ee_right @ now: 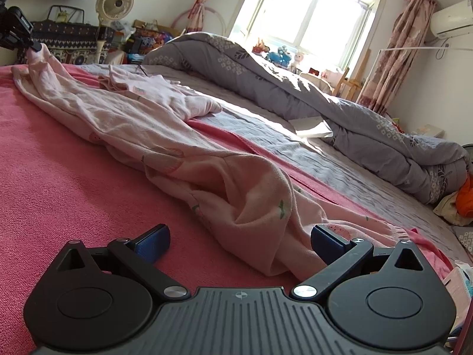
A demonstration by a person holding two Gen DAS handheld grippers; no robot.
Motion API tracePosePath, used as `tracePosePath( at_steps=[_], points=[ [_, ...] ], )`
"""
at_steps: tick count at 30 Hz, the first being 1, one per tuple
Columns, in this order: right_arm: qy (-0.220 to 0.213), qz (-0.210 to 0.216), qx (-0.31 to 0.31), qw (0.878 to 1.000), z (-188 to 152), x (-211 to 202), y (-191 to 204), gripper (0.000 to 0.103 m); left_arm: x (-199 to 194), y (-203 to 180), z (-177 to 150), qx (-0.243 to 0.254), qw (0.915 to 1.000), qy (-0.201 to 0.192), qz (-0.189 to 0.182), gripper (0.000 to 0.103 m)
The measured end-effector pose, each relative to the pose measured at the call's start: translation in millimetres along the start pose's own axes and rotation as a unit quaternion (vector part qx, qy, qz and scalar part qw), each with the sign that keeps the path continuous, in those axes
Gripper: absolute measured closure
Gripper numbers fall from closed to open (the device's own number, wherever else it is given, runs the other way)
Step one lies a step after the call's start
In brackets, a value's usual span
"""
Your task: Fold clothes
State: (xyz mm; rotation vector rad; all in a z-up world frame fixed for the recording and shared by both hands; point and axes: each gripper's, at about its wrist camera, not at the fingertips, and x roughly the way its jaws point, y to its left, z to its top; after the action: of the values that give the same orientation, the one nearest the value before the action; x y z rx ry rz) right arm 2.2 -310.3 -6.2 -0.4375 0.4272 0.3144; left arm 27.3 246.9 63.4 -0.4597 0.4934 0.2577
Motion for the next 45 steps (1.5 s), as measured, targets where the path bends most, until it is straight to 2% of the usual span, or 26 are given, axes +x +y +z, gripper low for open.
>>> tracePosePath(
  at_steps=[2,4,7,8,10,13,15,16,17,19,20,22,23,25,27,29,34,36,38,40,41,42,44,45],
  points=[
    [0.001,-0.001,0.0,1.0,-0.2,0.3,-0.1,0.0,11.4,5.2,-2.8,0.028,0.9984,0.023,0.043,0.099],
    [0.002,0.0,0.0,1.0,-0.5,0.7,-0.2,0.0,26.0,8.7,-14.0,0.057,0.9928,0.051,0.092,0.098],
    [0.001,-0.003,-0.003,1.0,-0.7,0.4,0.4,0.0,33.1,15.8,-25.9,0.07,0.9873,0.039,0.137,0.1],
    [-0.001,-0.005,-0.003,1.0,-0.8,-0.2,0.6,0.0,31.4,19.8,-23.9,0.049,0.9891,0.035,0.134,0.1],
    [-0.011,-0.011,-0.003,1.0,-1.4,-3.9,0.3,0.0,25.4,15.6,-19.5,0.053,0.9843,0.02,0.167,0.1],
    [-0.051,-0.026,0.012,0.998,-0.3,-20.9,-3.3,0.007,7.4,-1.4,-19.2,0.119,0.9633,-0.031,0.238,0.099],
    [-0.053,0.0,0.069,0.996,4.7,-30.2,-11.1,0.021,-10.5,-18.6,-25.0,0.142,0.9663,-0.052,0.208,0.099],
    [-0.049,0.02,0.107,0.993,7.0,-32.0,-15.6,0.025,-19.6,-27.2,-28.0,0.153,0.9674,-0.063,0.192,0.099],
    [-0.04,0.038,0.143,0.988,9.8,-31.1,-19.2,0.029,-25.1,-38.0,-34.3,0.165,0.9716,-0.057,0.16,0.097],
    [-0.023,0.037,0.185,0.982,14.5,-21.4,-21.0,0.04,-18.8,-56.5,-51.3,0.2,0.9707,-0.035,0.128,0.075],
    [-0.011,0.023,0.191,0.981,17.3,-13.2,-19.0,0.043,-15.5,-65.6,-59.9,0.218,0.9692,-0.025,0.113,0.06],
    [0.018,-0.003,0.182,0.983,22.8,6.3,-11.2,0.048,13.7,-69.1,-78.7,0.251,0.9584,0.007,0.136,0.056],
    [0.031,-0.018,0.175,0.984,25.0,13.5,-7.8,0.054,28.7,-65.8,-85.4,0.253,0.9559,0.027,0.146,0.055],
    [0.048,-0.051,0.17,0.983,28.5,23.3,-4.6,0.058,26.8,-70.3,-81.2,0.256,0.9544,0.012,0.154,0.052],
    [0.05,-0.082,0.182,0.979,28.2,25.5,-7.9,0.069,32.9,-69.6,-83.6,0.258,0.9529,0.019,0.158,0.05],
    [0.058,-0.095,0.189,0.976,24.9,24.6,-11.3,0.083,32.6,-67.2,-83.6,0.253,0.955,0.018,0.154,0.05],
    [0.076,-0.098,0.132,0.983,11.0,-4.6,-5.2,0.09,27.6,-57.5,-81.5,0.229,0.9635,0.017,0.137,0.05],
    [0.089,-0.103,0.123,0.983,3.9,-18.3,-9.1,0.093,25.8,-54.6,-81.1,0.222,0.966,0.016,0.131,0.049],
    [0.094,-0.104,0.137,0.981,-0.6,-31.1,-16.8,0.093,24.3,-53.3,-81.2,0.219,0.9672,0.015,0.128,0.049],
    [0.073,-0.109,0.145,0.981,2.2,-42.5,-16.2,0.091,23.7,-53.1,-81.9,0.219,0.9671,0.014,0.129,0.049],
    [0.058,-0.114,0.143,0.981,6.4,-46.2,-12.2,0.081,23.6,-53.4,-82.2,0.22,0.9667,0.014,0.129,0.049],
    [0.046,-0.119,0.139,0.982,10.8,-47.3,-7.3,0.062,23.5,-53.8,-82.6,0.221,0.9664,0.014,0.13,0.049],
    [0.025,-0.132,0.119,0.984,23.4,-37.6,10.2,0.04,22.6,-52.9,-82.5,0.219,0.9673,0.013,0.128,0.049],
    [0.02,-0.138,0.107,0.984,29.7,-27.9,19.6,0.04,22.1,-52.1,-82.5,0.216,0.9681,0.013,0.126,0.049]
  ],
)
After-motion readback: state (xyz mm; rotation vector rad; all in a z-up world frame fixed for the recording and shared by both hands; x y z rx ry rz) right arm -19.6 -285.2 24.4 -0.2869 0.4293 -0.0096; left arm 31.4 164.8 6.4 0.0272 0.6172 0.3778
